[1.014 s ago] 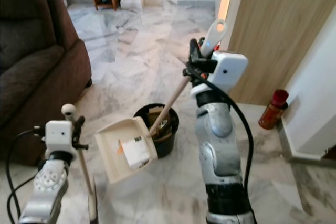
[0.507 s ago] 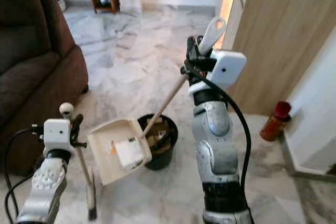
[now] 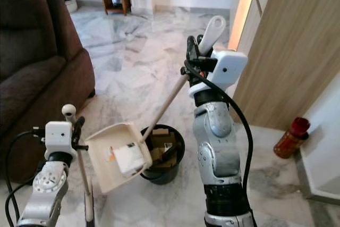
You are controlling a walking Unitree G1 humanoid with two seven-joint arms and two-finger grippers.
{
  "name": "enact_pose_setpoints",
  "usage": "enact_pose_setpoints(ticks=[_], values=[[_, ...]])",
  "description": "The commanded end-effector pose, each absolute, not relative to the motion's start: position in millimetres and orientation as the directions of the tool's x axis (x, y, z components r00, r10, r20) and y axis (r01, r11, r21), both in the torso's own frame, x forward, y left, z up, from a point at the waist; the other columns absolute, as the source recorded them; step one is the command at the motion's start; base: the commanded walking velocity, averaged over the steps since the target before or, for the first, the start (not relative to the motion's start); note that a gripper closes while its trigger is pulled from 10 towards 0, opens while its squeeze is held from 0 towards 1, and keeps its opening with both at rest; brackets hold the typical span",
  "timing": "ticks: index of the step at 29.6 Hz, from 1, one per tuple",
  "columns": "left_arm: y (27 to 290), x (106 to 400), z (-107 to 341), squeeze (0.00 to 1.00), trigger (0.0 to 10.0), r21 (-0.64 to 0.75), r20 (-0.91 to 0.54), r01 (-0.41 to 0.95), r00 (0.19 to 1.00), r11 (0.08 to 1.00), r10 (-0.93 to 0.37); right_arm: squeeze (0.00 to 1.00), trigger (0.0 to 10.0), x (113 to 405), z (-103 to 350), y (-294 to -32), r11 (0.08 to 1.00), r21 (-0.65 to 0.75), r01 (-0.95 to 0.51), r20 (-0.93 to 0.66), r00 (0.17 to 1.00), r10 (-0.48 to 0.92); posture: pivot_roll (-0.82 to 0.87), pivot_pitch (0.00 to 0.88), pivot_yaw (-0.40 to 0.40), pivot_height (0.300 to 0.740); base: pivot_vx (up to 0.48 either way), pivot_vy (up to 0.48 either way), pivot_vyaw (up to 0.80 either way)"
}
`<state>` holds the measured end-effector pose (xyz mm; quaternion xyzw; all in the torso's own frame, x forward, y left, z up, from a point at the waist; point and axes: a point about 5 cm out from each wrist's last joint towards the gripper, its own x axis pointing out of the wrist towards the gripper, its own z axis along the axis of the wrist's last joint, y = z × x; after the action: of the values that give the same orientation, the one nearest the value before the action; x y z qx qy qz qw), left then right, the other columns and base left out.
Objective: Sweep floor
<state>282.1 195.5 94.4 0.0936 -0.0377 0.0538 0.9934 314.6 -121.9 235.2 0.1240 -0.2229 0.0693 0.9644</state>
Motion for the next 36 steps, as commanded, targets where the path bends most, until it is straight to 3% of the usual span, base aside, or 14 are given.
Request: enact_pose_setpoints(ticks=[1, 20, 36], values=[[200.4, 283.0, 101.3, 0.00, 10.0, 0.192, 0.121, -0.127, 0.987, 0.973, 0.105, 0.00, 10.0, 308.9, 258.9, -116.2, 0.957, 0.185, -0.222, 0.543, 0.835, 0.089, 0.16, 0.000, 0.034, 0.740, 0.341, 0.000, 0.00], [200.1, 282.4, 101.2, 0.00, 10.0, 0.187, 0.125, -0.134, 0.986, 0.973, 0.112, 0.00, 10.0, 308.4, 263.2, -114.7, 0.955, 0.189, -0.230, 0.557, 0.826, 0.089, 0.16, 0.000, 0.027, 0.740, 0.342, 0.000, 0.00], [199.7, 280.2, 102.7, 0.00, 10.0, 0.179, 0.141, -0.129, 0.985, 0.975, 0.104, 0.00, 10.0, 302.0, 260.6, -103.9, 0.983, 0.004, -0.185, 0.610, 0.779, 0.144, 0.16, 0.000, 0.027, 0.740, 0.000, 0.000, 0.00]])
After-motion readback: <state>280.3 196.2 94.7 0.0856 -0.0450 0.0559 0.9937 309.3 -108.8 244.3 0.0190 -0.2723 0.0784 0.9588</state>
